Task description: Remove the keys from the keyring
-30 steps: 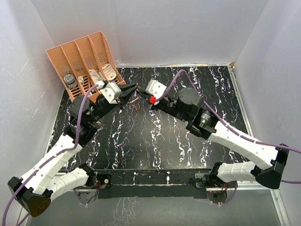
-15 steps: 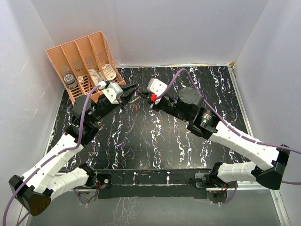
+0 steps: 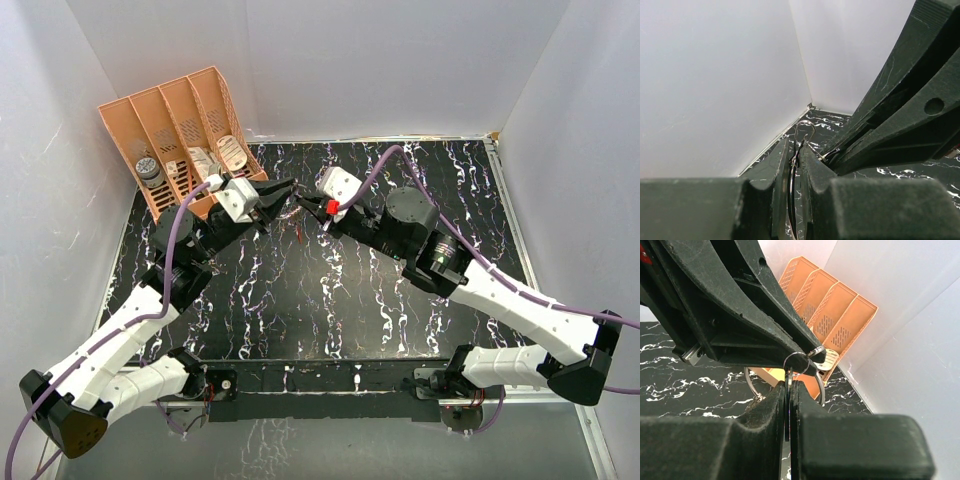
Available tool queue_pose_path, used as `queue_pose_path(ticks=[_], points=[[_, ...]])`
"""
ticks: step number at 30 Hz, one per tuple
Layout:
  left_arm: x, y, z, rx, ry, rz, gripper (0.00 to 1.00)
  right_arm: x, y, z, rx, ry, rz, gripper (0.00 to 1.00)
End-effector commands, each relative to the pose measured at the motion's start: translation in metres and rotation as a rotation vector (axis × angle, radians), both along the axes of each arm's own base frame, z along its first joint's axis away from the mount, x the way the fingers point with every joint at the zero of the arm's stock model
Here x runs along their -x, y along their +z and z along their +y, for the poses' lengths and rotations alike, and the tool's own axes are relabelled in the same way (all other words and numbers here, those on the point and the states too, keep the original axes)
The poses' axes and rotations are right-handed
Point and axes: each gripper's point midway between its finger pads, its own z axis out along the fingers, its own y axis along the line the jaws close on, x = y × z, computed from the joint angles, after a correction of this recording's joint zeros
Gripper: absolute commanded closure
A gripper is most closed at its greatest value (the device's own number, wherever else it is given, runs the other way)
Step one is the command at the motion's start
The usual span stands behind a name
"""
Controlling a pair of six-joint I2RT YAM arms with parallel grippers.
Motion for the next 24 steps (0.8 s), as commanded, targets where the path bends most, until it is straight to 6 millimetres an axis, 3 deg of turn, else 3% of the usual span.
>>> queue_pose_path(ticks=[1,8,15,21,24], points=[[0.014,0.084,0.036,0.221,0.087,-0.215,1.0,0.018,-0.055,0.015,0.126,0.097,0.13,1.0],[0.02,0.097,0.044,0.238,0.11,-0.253,1.0,0.021,-0.09,0.033,0.208,0.158,0.217,1.0],[0.015,0.112,0.061,0.227,0.217,-0.298,1.0,0.018,-0.09,0.01,0.205,0.074,0.205,1.0],[0.025,0.127,0.064,0.253,0.2,-0.33,1.0,0.004,-0.099,-0.005,0.253,-0.039,0.212,1.0],[0.026,0.127,0.063,0.246,0.189,-0.324,1.0,-0.001,-0.089,-0.015,0.214,-0.091,0.183,1.0]])
